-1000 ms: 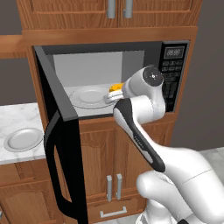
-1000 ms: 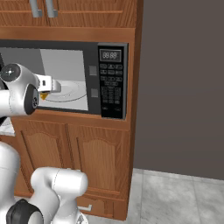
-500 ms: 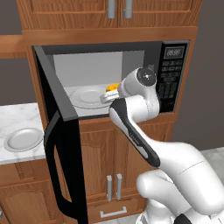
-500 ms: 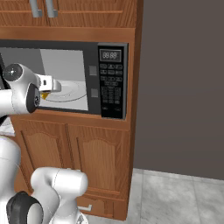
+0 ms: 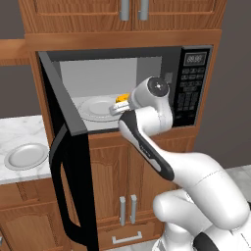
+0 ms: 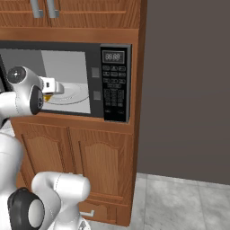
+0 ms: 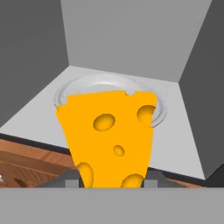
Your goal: Pick the cheese from the counter and place it in the microwave. Then turn on the microwave.
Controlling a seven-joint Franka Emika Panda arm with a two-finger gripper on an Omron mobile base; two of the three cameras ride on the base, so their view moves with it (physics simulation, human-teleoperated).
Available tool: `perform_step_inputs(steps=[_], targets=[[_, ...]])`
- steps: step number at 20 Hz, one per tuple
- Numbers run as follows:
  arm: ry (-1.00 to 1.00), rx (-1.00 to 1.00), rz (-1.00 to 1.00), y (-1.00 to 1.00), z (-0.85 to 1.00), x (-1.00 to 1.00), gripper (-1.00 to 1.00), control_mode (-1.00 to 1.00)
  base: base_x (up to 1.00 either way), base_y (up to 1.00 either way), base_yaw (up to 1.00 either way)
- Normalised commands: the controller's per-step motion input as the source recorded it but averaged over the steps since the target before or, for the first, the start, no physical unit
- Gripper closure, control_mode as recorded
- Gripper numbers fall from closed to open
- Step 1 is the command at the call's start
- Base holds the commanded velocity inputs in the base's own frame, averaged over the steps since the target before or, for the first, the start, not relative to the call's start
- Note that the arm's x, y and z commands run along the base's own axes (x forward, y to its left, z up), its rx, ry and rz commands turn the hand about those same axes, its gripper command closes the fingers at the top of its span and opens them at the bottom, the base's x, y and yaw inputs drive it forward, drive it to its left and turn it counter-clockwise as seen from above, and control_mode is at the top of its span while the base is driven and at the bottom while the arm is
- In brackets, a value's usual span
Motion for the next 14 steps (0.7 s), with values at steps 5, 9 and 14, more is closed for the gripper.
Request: perform_step_inputs(steps=[5, 9, 14], targets=[[0.0, 0.0, 0.0, 0.06, -0.06, 0.2, 1.0, -1.0, 0.0, 0.0, 0.0], [0.05, 0.0, 0.0, 0.07, 0.0, 0.2, 1.0, -1.0, 0.0, 0.0, 0.0], [0.05, 0.0, 0.0, 0.06, -0.01, 0.21, 1.0, -1.0, 0.0, 0.0, 0.0]])
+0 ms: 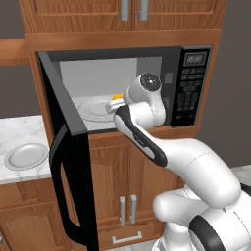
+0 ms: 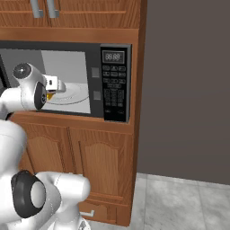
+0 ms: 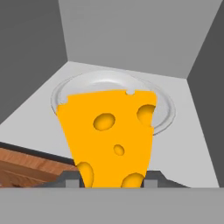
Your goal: Pick the cheese from the counter and place it in the microwave. Then turn on the microwave.
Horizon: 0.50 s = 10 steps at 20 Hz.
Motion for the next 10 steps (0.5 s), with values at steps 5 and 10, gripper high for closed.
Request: perform_step_inputs(steps=[5, 10], targets=[[0.01, 0.0, 0.0, 0.08, -0.02, 0.21, 1.0, -1.0, 0.0, 0.0, 0.0], [0.0, -0.03, 0.0, 0.09, -0.09, 0.18, 1.0, -1.0, 0.0, 0.0, 0.0]])
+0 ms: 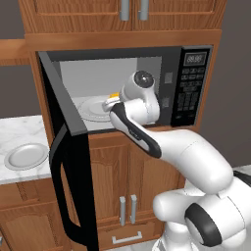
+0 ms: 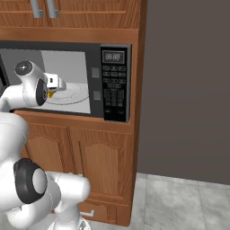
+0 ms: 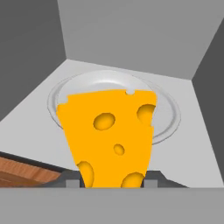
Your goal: Pick the cheese from the counter and place it in the microwave. Then turn on the microwave.
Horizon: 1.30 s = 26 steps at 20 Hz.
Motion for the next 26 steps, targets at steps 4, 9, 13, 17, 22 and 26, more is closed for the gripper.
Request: perform_step_inputs(steps=[4, 9, 13, 17, 22, 26], targets=[[0.0, -0.03, 0.0, 0.08, -0.1, 0.17, 1.0, -1.0, 0.0, 0.0, 0.0], [0.0, -0.02, 0.0, 0.06, -0.05, 0.16, 1.0, -1.0, 0.0, 0.0, 0.0], [0.0, 0.0, 0.0, 0.05, -0.02, 0.17, 1.0, -1.0, 0.0, 0.0, 0.0], [0.0, 0.0, 0.0, 0.03, -0.03, 0.18, 1.0, -1.0, 0.0, 0.0, 0.0], [0.0, 0.0, 0.0, 0.03, -0.05, 0.17, 1.0, -1.0, 0.0, 0.0, 0.0], [0.0, 0.0, 0.0, 0.03, -0.06, 0.15, 1.0, -1.0, 0.0, 0.0, 0.0]])
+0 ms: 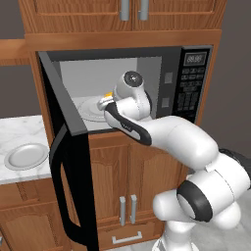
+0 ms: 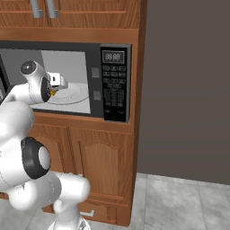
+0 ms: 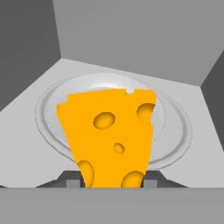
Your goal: Pick the cheese from the counter and place it in the microwave. Then turn on the microwave.
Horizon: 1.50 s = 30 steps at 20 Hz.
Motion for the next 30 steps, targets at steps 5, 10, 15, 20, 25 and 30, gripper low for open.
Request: perform_step_inputs(steps=[5, 10, 15, 20, 25, 30], targets=[[0.0, -0.01, 0.0, 0.04, -0.06, 0.15, 1.0, -1.0, 0.0, 0.0, 0.0], [0.0, 0.0, 0.0, 0.05, -0.06, 0.15, 1.0, -1.0, 0.0, 0.0, 0.0], [0.0, 0.0, 0.0, 0.04, -0.04, 0.13, 1.0, -1.0, 0.0, 0.0, 0.0], [0.0, 0.0, 0.0, 0.03, -0.02, 0.1, 1.0, -1.0, 0.0, 0.0, 0.0], [0.0, 0.0, 0.0, 0.03, -0.02, 0.11, 1.0, -1.0, 0.0, 0.0, 0.0], [0.0, 0.0, 0.0, 0.02, -0.02, 0.11, 1.0, -1.0, 0.0, 0.0, 0.0]])
